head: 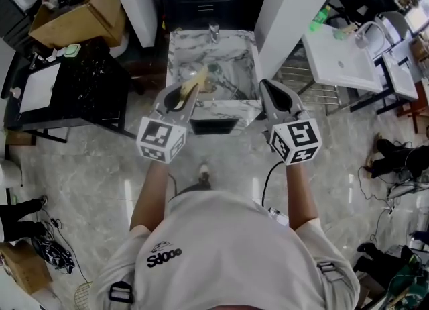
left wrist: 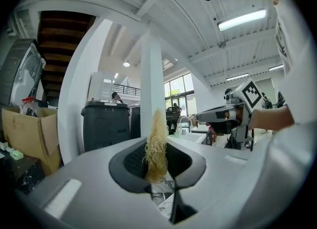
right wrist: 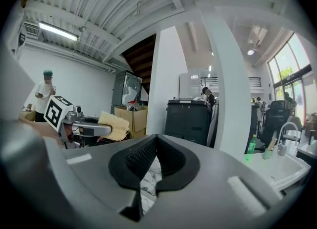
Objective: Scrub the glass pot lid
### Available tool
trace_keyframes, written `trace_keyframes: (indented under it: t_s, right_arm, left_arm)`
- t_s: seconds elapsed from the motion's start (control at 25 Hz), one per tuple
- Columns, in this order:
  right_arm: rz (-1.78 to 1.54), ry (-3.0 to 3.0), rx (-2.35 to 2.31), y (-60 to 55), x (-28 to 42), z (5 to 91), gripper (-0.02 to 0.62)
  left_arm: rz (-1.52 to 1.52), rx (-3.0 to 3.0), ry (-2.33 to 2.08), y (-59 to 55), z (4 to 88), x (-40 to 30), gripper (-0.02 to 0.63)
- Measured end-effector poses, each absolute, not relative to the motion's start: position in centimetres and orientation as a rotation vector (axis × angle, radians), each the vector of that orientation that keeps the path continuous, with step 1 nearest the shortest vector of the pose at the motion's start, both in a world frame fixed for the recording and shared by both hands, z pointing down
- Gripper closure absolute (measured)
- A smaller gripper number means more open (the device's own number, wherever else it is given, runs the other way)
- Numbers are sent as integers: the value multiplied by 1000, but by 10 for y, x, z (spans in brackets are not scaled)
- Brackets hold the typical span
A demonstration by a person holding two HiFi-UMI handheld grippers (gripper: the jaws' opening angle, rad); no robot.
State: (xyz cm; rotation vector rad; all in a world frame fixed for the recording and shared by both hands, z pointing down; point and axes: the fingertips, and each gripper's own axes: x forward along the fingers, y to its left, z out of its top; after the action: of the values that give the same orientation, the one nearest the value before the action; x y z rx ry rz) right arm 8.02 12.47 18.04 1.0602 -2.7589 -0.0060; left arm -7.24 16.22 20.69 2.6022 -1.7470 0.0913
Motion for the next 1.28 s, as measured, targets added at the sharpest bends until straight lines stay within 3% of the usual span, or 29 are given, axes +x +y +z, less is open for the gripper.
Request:
trace_keyframes:
  t_s: [0.56, 1.28]
  right_arm:
    - [50, -2662, 1010, 76, 37, 218, 591]
    - [166, -2637, 865, -23, 44, 281, 591]
  left_arm:
    - [161, 2550, -1711, 103, 250, -134, 551]
    - [364, 2460, -1645, 8, 330, -112, 551]
